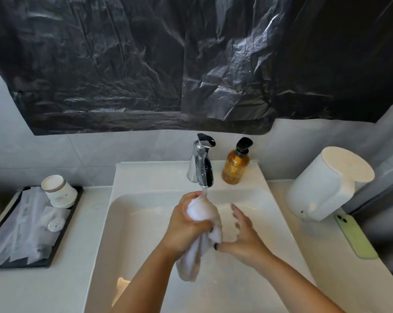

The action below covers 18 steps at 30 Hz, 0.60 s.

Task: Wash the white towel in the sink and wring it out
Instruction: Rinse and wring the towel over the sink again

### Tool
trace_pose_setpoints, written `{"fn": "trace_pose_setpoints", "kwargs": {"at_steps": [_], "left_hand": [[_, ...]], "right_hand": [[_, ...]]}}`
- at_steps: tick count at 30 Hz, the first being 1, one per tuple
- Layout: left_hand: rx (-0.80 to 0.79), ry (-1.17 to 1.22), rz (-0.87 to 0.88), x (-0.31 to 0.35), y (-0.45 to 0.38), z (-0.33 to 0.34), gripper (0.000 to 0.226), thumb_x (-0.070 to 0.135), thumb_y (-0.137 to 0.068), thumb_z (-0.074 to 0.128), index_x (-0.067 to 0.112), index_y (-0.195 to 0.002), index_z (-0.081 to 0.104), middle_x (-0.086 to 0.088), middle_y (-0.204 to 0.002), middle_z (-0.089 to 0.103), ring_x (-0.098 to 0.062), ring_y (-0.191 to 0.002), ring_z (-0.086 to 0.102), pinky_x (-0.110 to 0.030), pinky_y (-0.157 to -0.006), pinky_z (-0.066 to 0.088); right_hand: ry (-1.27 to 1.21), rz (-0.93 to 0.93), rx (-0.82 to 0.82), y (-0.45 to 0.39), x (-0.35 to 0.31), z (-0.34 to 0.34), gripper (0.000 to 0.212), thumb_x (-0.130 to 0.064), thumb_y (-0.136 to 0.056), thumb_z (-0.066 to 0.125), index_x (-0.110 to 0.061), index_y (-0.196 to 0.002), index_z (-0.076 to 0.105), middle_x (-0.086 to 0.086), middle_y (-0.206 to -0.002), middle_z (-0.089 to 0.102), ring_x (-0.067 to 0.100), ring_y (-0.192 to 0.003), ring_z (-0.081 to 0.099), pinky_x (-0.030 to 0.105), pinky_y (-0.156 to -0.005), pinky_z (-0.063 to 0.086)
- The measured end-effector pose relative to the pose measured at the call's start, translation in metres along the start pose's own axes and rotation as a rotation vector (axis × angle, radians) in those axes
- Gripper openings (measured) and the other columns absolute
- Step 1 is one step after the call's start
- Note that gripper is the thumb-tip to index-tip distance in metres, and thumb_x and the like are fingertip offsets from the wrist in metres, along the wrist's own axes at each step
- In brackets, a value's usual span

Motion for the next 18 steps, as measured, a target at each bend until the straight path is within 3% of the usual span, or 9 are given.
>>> {"fn": "trace_pose_setpoints", "kwargs": {"at_steps": [1,3,6,8,10,12,14,16,18], "left_hand": [[-0.016,0.034,-0.032,-0.003,0.000,0.001,0.070,0.010,-0.050,0.068,0.021,-0.119,0.063,-0.008,-0.111,0.070,-0.018,-0.100,0.068,-0.030,-0.081,0.057],[-0.091,0.226,-0.112,-0.006,0.002,0.002,0.068,0.013,-0.054,0.070,0.011,-0.122,0.061,-0.015,-0.105,0.071,-0.029,-0.099,0.069,-0.040,-0.082,0.056],[-0.251,0.361,-0.182,-0.005,0.003,0.003,0.075,0.020,-0.061,0.078,0.002,-0.128,0.051,-0.022,-0.113,0.067,-0.034,-0.101,0.068,-0.043,-0.082,0.056],[-0.192,0.277,-0.205,-0.012,0.000,-0.002,0.091,0.030,-0.055,0.085,0.012,-0.132,0.040,-0.013,-0.123,0.063,-0.023,-0.105,0.069,-0.034,-0.082,0.056],[-0.119,0.270,-0.216,-0.021,-0.004,-0.005,0.100,0.033,-0.053,0.086,0.022,-0.136,0.032,-0.008,-0.126,0.060,-0.017,-0.104,0.070,-0.030,-0.079,0.056],[-0.131,0.353,-0.274,-0.031,-0.008,-0.003,0.087,0.028,-0.062,0.085,0.014,-0.137,0.043,-0.018,-0.120,0.065,-0.027,-0.100,0.071,-0.036,-0.077,0.057],[-0.077,0.478,-0.416,-0.046,-0.014,-0.001,0.055,0.027,-0.076,0.080,0.001,-0.120,0.061,-0.022,-0.102,0.070,-0.030,-0.089,0.071,-0.039,-0.079,0.056],[0.008,0.658,-0.528,-0.064,-0.015,0.001,0.039,0.034,-0.089,0.068,0.005,-0.115,0.068,-0.012,-0.100,0.071,-0.021,-0.096,0.067,-0.033,-0.095,0.049],[0.042,0.743,-0.548,-0.074,-0.016,0.015,0.027,0.036,-0.100,0.056,0.014,-0.113,0.064,-0.004,-0.099,0.066,-0.015,-0.097,0.062,-0.028,-0.092,0.048]], "right_hand": [[0.089,-0.139,-0.051,-0.003,-0.014,0.013,0.106,-0.029,-0.061,0.086,-0.037,-0.148,0.027,-0.017,-0.143,0.034,0.006,-0.131,0.039,0.031,-0.100,0.042],[0.042,-0.251,-0.049,-0.008,-0.037,0.027,0.083,-0.026,-0.056,0.080,-0.033,-0.133,0.047,-0.017,-0.125,0.058,0.009,-0.118,0.057,0.031,-0.089,0.053],[-0.346,-0.029,0.031,-0.022,-0.050,0.015,0.040,-0.016,-0.051,0.060,-0.011,-0.090,0.067,-0.001,-0.078,0.068,0.016,-0.073,0.064,0.029,-0.063,0.050],[-0.521,0.098,-0.010,-0.029,-0.052,0.017,0.039,-0.019,-0.048,0.061,-0.001,-0.082,0.067,0.013,-0.073,0.061,0.025,-0.071,0.058,0.036,-0.068,0.043],[-0.620,0.193,-0.074,-0.032,-0.049,0.031,0.049,-0.024,-0.050,0.067,0.004,-0.089,0.067,0.020,-0.082,0.061,0.032,-0.079,0.059,0.043,-0.075,0.044],[-0.668,0.245,-0.058,-0.028,-0.052,0.041,0.047,-0.021,-0.053,0.064,0.004,-0.093,0.067,0.022,-0.086,0.061,0.034,-0.082,0.060,0.044,-0.078,0.047],[-0.724,0.259,-0.057,-0.024,-0.061,0.042,0.044,-0.018,-0.056,0.059,0.003,-0.093,0.068,0.023,-0.087,0.063,0.034,-0.079,0.061,0.041,-0.078,0.051],[-0.724,0.158,-0.015,-0.026,-0.074,0.029,0.027,-0.012,-0.064,0.052,0.004,-0.084,0.063,0.024,-0.084,0.064,0.029,-0.070,0.058,0.031,-0.066,0.048],[-0.719,0.036,0.051,-0.029,-0.086,0.011,0.015,-0.001,-0.082,0.046,-0.001,-0.078,0.060,0.017,-0.074,0.063,0.022,-0.062,0.059,0.023,-0.057,0.047]]}}
Point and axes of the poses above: each hand's wrist, its own y-axis away from the middle knuckle, its own z-axis out of the palm, x = y × z, the point moved 6 cm from there along -y, towards the middle knuckle
